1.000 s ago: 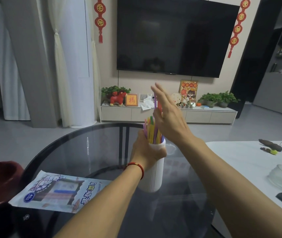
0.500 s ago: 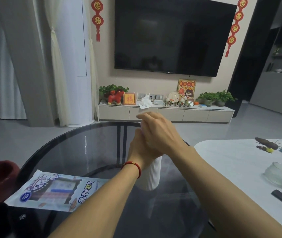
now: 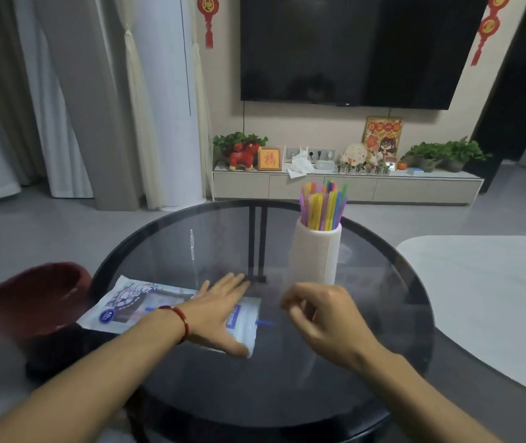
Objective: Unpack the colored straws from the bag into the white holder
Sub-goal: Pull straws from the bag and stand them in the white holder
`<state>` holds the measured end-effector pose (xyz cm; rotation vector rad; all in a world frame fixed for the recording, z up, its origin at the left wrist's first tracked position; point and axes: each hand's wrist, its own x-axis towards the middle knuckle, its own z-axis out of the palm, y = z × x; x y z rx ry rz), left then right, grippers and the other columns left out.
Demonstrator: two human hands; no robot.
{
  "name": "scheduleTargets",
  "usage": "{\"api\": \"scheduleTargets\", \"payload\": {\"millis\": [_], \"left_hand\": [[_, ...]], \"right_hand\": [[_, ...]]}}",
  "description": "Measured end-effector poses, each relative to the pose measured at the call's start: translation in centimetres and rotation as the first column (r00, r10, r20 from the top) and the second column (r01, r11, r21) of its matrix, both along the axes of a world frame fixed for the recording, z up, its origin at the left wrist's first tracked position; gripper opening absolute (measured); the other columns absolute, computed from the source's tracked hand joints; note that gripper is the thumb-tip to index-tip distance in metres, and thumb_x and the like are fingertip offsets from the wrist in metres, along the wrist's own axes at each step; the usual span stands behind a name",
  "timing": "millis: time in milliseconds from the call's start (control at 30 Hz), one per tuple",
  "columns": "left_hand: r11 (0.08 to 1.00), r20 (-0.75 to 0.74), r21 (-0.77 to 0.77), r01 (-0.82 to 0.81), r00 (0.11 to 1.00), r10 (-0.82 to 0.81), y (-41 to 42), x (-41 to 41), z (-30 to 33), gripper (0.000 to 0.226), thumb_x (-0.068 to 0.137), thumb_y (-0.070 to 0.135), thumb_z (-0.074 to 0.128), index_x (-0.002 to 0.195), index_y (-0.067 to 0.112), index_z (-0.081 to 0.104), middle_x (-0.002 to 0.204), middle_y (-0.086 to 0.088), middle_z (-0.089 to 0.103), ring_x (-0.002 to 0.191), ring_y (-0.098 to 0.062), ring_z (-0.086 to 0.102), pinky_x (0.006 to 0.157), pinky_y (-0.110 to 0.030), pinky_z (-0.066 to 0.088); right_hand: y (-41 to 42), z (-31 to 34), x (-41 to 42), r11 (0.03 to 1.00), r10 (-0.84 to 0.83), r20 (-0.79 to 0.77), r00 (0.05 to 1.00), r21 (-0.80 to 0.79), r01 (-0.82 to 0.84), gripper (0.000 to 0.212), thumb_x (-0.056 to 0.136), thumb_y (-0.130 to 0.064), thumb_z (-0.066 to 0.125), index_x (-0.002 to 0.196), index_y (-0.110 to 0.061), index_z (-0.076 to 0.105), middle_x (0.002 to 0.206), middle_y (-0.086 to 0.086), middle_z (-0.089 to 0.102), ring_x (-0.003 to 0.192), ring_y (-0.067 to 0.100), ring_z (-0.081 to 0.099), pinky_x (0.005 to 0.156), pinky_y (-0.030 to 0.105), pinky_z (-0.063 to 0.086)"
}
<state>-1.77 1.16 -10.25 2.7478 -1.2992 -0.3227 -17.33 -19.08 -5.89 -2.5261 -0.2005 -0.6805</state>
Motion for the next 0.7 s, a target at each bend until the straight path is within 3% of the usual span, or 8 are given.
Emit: {"api": "scheduleTargets", "payload": {"millis": [100, 200, 333, 433, 533, 600, 700], "left_hand": [[0.974, 0.022, 0.223, 0.031, 0.999, -0.036, -0.2, 0.5, 0.0, 0.137, 0.062, 0.075, 0.071, 0.158, 0.019, -0.009, 0.168, -0.003, -0.006, 0.153, -0.02, -0.008, 0.121, -0.058, -0.003], [0.952, 0.101, 0.298, 0.072, 0.989, -0.107, -1.9, -0.4, 0.8, 0.129, 0.06, 0.068, 0.074, 0.157, 0.017, 0.005, 0.158, -0.012, 0.025, 0.145, -0.03, 0.025, 0.118, -0.064, 0.008], [0.924, 0.286, 0.367, 0.104, 0.933, -0.218, -2.8, -2.1, 1.0, 0.122, 0.057, 0.066, 0.073, 0.151, 0.009, 0.02, 0.14, -0.014, 0.039, 0.125, -0.033, 0.044, 0.11, -0.065, 0.025], [0.931, 0.43, 0.343, 0.125, 0.86, -0.274, -2.5, -2.9, 1.2, 0.111, 0.057, 0.059, 0.074, 0.145, 0.007, 0.03, 0.13, -0.012, 0.045, 0.111, -0.031, 0.048, 0.098, -0.055, 0.039], [0.943, 0.446, 0.311, 0.121, 0.857, -0.257, -2.0, -3.5, 1.5, 0.11, 0.057, 0.057, 0.073, 0.144, 0.007, 0.029, 0.127, -0.01, 0.044, 0.106, -0.029, 0.047, 0.09, -0.049, 0.043], [0.952, 0.447, 0.278, 0.131, 0.859, -0.249, -1.7, -3.8, 1.9, 0.112, 0.059, 0.057, 0.072, 0.147, 0.007, 0.025, 0.127, -0.01, 0.043, 0.106, -0.028, 0.046, 0.087, -0.047, 0.043], [0.956, 0.497, 0.245, 0.161, 0.826, -0.266, -1.7, -4.5, 3.4, 0.113, 0.06, 0.056, 0.072, 0.148, 0.006, 0.023, 0.125, -0.009, 0.041, 0.106, -0.027, 0.044, 0.087, -0.048, 0.043]], "right_hand": [[1.4, -5.0, 0.9, 0.95, -0.137, -0.177, 0.974, 0.256, 0.181, 0.017, 0.091, -0.015, 0.062, 0.088, -0.022, 0.078, 0.076, -0.007, 0.076, 0.066, 0.01, 0.068, 0.068, 0.04, 0.061], [2.2, -8.0, 1.6, 0.85, -0.244, -0.312, 0.918, 0.386, 0.357, 0.016, 0.094, -0.017, 0.062, 0.092, -0.024, 0.076, 0.089, -0.005, 0.077, 0.078, 0.012, 0.07, 0.077, 0.039, 0.06], [2.1, -8.7, 2.1, 0.824, -0.268, -0.318, 0.909, 0.413, 0.388, 0.016, 0.099, -0.016, 0.057, 0.099, -0.021, 0.071, 0.096, -0.002, 0.071, 0.08, 0.002, 0.062, 0.064, 0.011, 0.044], [1.9, -8.7, 2.3, 0.818, -0.278, -0.332, 0.901, 0.41, 0.404, 0.019, 0.1, -0.013, 0.053, 0.102, -0.015, 0.072, 0.099, 0.003, 0.071, 0.085, 0.013, 0.064, 0.069, 0.023, 0.047], [2.1, -8.9, 2.3, 0.832, -0.249, -0.336, 0.908, 0.406, 0.378, 0.022, 0.102, -0.014, 0.051, 0.105, -0.013, 0.073, 0.101, 0.004, 0.071, 0.088, 0.018, 0.066, 0.076, 0.033, 0.053], [2.4, -8.9, 2.2, 0.815, -0.202, -0.345, 0.917, 0.46, 0.353, 0.025, 0.105, -0.019, 0.048, 0.102, -0.015, 0.072, 0.098, 0.003, 0.07, 0.081, 0.017, 0.067, 0.071, 0.033, 0.057], [2.7, -9.1, 2.1, 0.746, -0.104, -0.414, 0.904, 0.569, 0.347, 0.033, 0.106, -0.028, 0.043, 0.093, -0.014, 0.07, 0.082, 0.009, 0.073, 0.062, 0.018, 0.067, 0.053, 0.031, 0.052]]}}
